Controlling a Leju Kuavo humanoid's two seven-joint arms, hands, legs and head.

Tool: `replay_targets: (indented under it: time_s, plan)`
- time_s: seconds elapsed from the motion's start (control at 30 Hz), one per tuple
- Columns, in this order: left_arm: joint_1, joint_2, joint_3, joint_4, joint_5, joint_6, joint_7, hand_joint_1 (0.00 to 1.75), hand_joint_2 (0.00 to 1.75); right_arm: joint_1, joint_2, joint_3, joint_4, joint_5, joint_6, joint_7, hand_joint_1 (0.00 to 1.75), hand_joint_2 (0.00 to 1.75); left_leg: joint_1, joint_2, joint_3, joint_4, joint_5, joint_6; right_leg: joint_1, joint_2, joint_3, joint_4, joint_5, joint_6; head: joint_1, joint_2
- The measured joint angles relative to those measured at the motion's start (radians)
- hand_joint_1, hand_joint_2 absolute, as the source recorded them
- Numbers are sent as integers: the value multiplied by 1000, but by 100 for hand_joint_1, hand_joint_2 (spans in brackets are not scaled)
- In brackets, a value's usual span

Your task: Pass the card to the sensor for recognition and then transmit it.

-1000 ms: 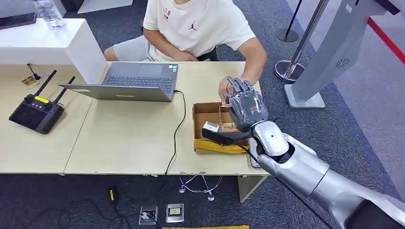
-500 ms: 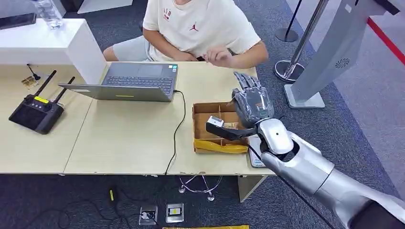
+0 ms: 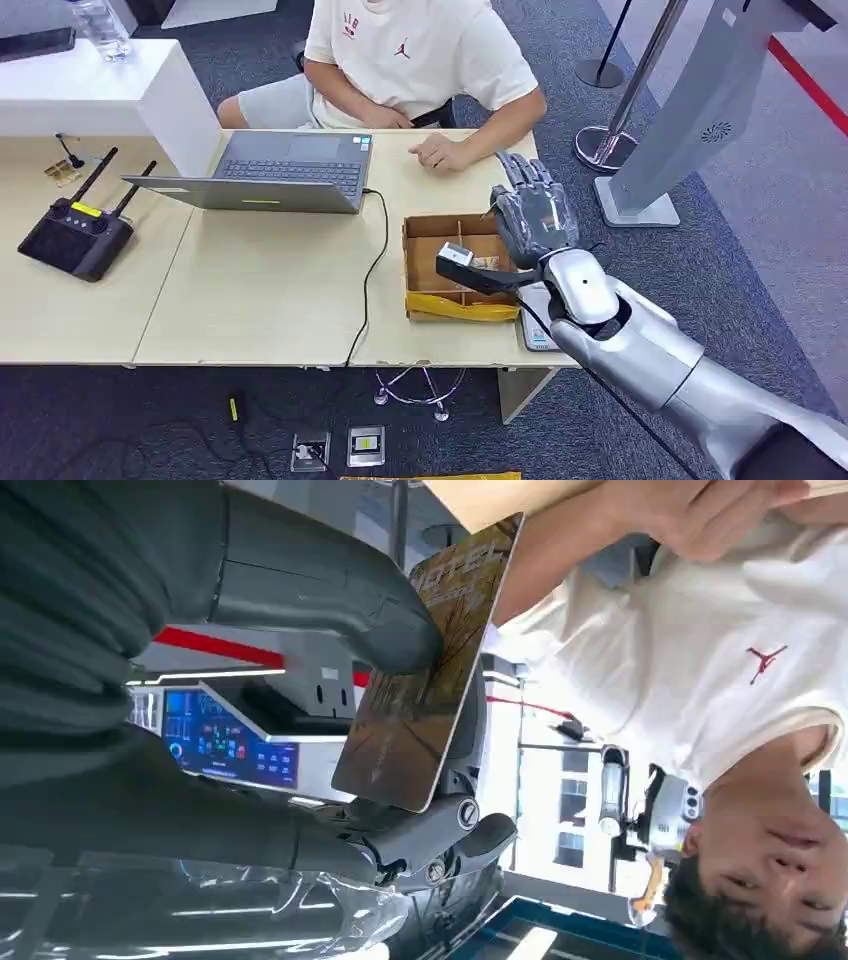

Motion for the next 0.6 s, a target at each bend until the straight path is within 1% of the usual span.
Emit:
replay_targets:
  time_s: [0.13,0.27,0.37,0.43,0.6]
  plan:
    - [3,0,1,0,19,0,-17,0,0,34,-32,-24,-31,-3,0,16,175,175,0,0,0,0,0,0,0,0,0,0,0,0,0,0]
    - [12,-2,6,1,43,0,-44,0,0,91,-85,-62,-62,-30,-33,57,175,175,0,1,1,0,-1,-1,0,1,0,-1,0,0,0,0]
    - [12,-3,7,2,45,0,-44,0,0,154,-122,-93,-77,-50,-67,80,175,175,0,1,1,0,-2,-1,0,0,1,-1,0,0,0,0]
    - [13,-3,7,2,45,0,-44,0,0,194,-146,-111,-84,-56,-84,82,175,175,0,1,0,0,-2,-1,0,0,1,-1,0,0,0,0]
    - [13,-3,10,3,45,0,-44,0,0,240,-176,-138,-94,-64,-89,90,175,175,0,3,1,0,-2,-1,0,2,0,-1,0,0,0,0]
